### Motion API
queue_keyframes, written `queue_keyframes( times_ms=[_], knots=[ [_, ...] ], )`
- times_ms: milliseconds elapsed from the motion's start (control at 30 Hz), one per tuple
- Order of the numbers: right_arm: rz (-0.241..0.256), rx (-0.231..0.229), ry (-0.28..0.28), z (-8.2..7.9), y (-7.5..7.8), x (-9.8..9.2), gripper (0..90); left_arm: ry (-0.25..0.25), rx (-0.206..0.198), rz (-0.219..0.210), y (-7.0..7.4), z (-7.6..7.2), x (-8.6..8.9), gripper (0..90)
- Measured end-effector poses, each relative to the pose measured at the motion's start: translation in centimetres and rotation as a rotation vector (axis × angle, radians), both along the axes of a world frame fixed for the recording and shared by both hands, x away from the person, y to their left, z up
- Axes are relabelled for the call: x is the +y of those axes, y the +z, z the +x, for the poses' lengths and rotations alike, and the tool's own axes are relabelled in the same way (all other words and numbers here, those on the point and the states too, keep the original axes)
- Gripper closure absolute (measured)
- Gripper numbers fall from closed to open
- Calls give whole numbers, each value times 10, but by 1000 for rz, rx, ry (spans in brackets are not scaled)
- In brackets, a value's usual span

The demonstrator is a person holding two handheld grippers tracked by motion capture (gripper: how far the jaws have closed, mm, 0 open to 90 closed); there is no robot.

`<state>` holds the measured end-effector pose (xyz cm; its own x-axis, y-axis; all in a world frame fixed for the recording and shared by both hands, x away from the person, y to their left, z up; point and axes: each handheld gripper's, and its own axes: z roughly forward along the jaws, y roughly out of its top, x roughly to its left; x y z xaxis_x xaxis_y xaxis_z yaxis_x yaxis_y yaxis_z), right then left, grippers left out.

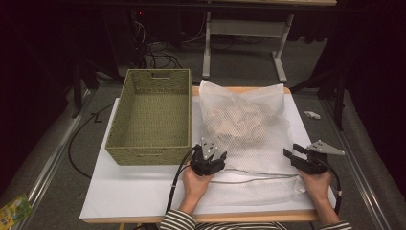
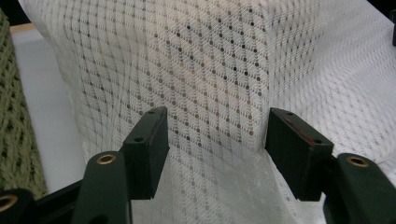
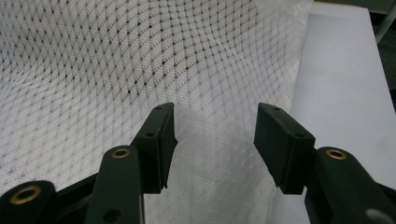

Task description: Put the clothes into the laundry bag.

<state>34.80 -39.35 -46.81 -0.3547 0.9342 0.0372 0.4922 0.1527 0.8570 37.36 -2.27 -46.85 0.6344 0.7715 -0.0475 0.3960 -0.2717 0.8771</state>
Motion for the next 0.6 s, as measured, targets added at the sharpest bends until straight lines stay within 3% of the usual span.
queue_keyframes(
  times_ms=[300, 433, 600],
  knots=[
    [-23, 9, -8, 2, -4, 1, 474, 12, 10, 13, -5, 2, 0, 395],
    [-33, 14, -11, 2, -5, 3, 449, 14, 30, 38, -9, 4, -1, 388],
    [-98, -3, -9, 0, -6, 10, 421, 17, 36, 30, -10, 3, 0, 369]
  ],
)
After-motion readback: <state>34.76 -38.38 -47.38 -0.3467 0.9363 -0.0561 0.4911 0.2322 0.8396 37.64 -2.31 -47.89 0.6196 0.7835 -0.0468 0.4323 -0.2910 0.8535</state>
